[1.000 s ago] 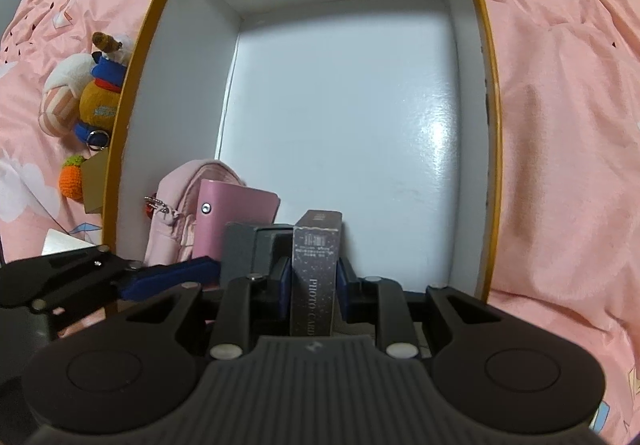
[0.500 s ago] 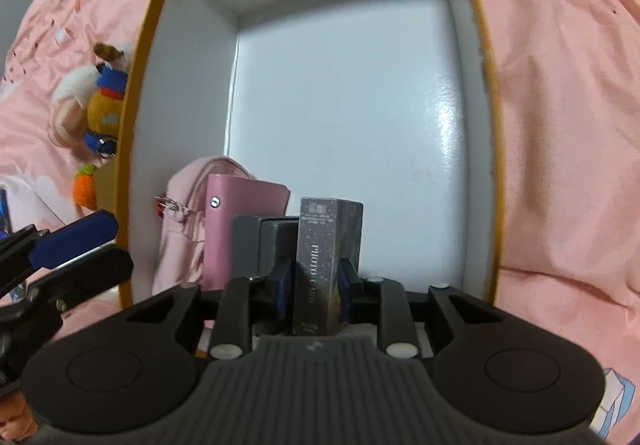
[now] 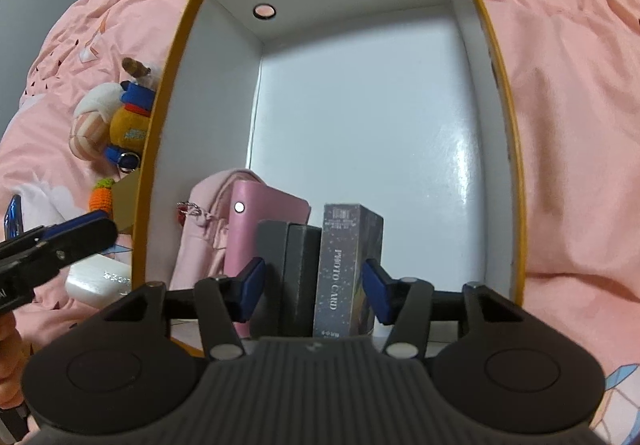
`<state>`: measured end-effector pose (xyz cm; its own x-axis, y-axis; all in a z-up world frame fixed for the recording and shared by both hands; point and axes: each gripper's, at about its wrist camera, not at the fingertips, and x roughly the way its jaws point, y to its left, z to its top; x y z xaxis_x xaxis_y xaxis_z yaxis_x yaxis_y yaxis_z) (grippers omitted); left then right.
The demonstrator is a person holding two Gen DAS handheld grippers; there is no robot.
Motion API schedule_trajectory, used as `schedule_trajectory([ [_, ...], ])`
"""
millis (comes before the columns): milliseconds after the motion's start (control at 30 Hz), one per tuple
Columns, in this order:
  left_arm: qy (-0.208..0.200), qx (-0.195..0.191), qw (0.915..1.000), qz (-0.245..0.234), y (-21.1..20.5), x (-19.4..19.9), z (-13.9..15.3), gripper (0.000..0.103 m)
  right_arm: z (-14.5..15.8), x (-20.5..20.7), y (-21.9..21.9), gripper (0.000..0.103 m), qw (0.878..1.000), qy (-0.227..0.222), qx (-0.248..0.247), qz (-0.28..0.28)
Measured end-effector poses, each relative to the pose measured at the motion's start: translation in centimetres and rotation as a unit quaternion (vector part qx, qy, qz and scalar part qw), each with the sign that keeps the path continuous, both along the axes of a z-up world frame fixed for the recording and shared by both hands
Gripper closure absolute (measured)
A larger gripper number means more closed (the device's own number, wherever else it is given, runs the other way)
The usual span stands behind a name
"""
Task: Organize objects
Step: 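Open both grippers and withdraw from the box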
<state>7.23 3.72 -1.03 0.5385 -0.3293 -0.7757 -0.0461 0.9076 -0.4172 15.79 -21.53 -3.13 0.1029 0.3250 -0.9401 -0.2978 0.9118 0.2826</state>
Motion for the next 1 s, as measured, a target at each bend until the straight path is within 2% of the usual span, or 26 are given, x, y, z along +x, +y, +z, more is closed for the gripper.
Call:
schedule_trajectory([
  [233, -0.006, 0.011, 0.9989, 0.045, 3.4, -1.0, 0.5, 0.059, 0.1, -0.7, -0.3, 0.05, 1.0, -0.013, 0.005, -0.005],
  [367, -0.023, 0.021, 0.9975, 0.063, 4.9, -1.5, 1.4, 0.059, 2.5, -1.6, -0.1, 0.048, 0.997, -0.072, 0.02, -0.002],
  [400, -0.025, 0.026, 0.9972, 0.066, 5.3, -1.6, 1.6, 0.059, 3.3, -2.0, 0.1, 0.045, 0.995, -0.089, 0.032, 0.002],
  [433, -0.025, 0.03, 0.9969, 0.068, 5.6, -1.7, 1.7, 0.059, 4.2, -2.4, 0.5, 0.039, 0.993, -0.108, 0.048, 0.007],
  [600, -0.03, 0.06, 0.9939, 0.087, 6.7, -2.4, 1.7, 0.059, 6.5, -4.8, 4.0, 0.034, 0.974, -0.179, 0.121, 0.073],
  [667, -0.019, 0.077, 0.9932, 0.085, 6.8, -2.4, 1.4, 0.059, 6.5, -5.6, 6.1, 0.033, 0.965, -0.204, 0.131, 0.104],
  [733, -0.002, 0.1, 0.9921, 0.076, 6.7, -2.3, 0.8, 0.059, 6.2, -6.1, 8.3, 0.026, 0.96, -0.221, 0.124, 0.122],
  [800, 0.006, 0.123, 0.9895, 0.076, 6.8, -2.5, 0.4, 0.059, 5.5, -6.3, 10.6, 0.026, 0.956, -0.222, 0.129, 0.146],
  [867, 0.016, 0.146, 0.9862, 0.076, 7.1, -2.5, -0.1, 0.059, 4.7, -6.3, 12.8, 0.026, 0.957, -0.212, 0.114, 0.162],
  [1000, 0.032, 0.147, 0.9845, 0.091, 8.7, -2.6, -0.9, 0.059, 2.9, -6.6, 16.3, 0.026, 0.959, -0.195, 0.087, 0.189],
])
